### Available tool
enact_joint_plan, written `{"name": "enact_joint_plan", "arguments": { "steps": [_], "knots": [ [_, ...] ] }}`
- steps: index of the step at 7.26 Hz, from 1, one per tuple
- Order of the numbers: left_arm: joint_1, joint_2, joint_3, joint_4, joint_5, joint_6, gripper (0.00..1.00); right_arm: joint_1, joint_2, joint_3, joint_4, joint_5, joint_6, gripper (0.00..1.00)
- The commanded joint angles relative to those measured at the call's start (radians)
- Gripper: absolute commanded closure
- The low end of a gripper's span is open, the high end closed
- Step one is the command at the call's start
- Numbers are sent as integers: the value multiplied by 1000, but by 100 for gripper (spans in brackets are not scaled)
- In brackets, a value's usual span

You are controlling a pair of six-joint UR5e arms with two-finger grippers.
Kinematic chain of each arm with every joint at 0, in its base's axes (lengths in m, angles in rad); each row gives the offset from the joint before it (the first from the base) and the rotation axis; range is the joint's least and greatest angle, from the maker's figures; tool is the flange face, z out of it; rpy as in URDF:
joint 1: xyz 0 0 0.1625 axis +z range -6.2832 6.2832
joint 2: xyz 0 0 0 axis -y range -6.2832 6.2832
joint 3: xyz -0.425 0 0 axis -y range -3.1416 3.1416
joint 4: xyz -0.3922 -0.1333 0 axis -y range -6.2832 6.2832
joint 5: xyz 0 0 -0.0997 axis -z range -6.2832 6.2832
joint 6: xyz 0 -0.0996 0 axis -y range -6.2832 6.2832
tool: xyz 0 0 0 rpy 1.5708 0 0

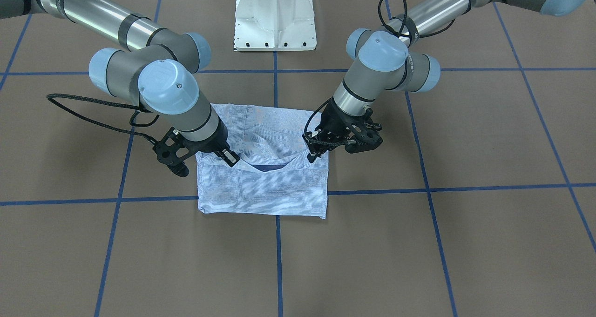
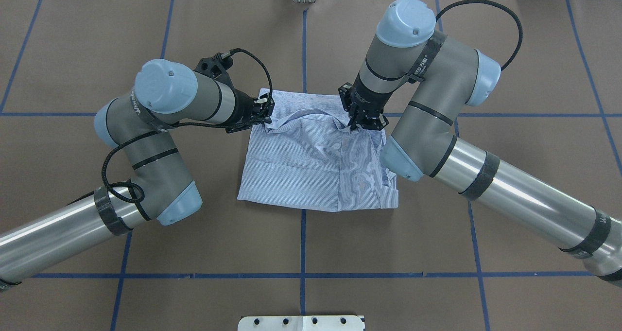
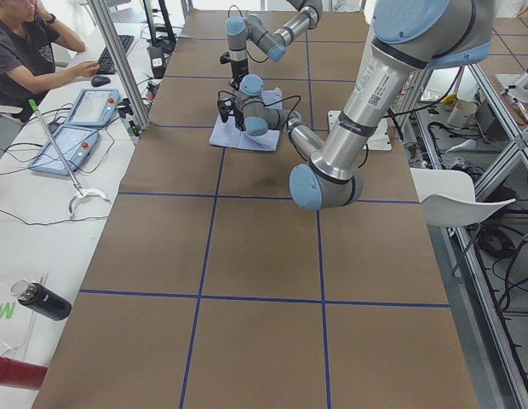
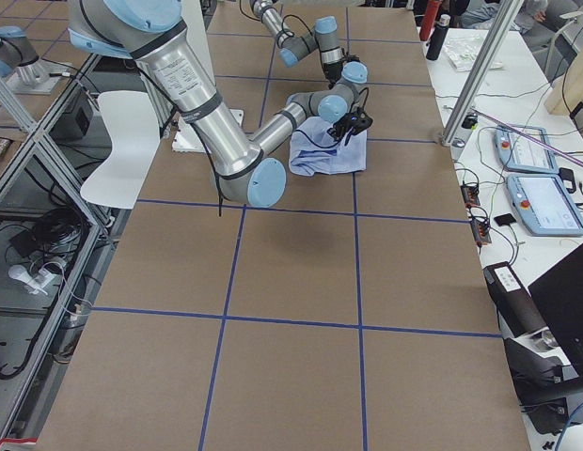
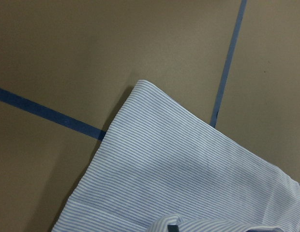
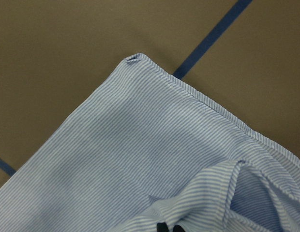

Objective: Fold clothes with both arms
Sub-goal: 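Lay the folded end down on the far half and open both grippers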

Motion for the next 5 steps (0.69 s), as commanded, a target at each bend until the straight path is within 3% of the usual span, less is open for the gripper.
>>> {"name": "enact_joint_plan", "arguments": {
  "steps": [1,5],
  "knots": [
    [-2,-8,0,-3,2,-1,1,19,20,-1,0,-1,-3,0],
    [-25,-8,-4,8,-2,5,0,22,34,-1,26,5,5,0]
  ]
}}
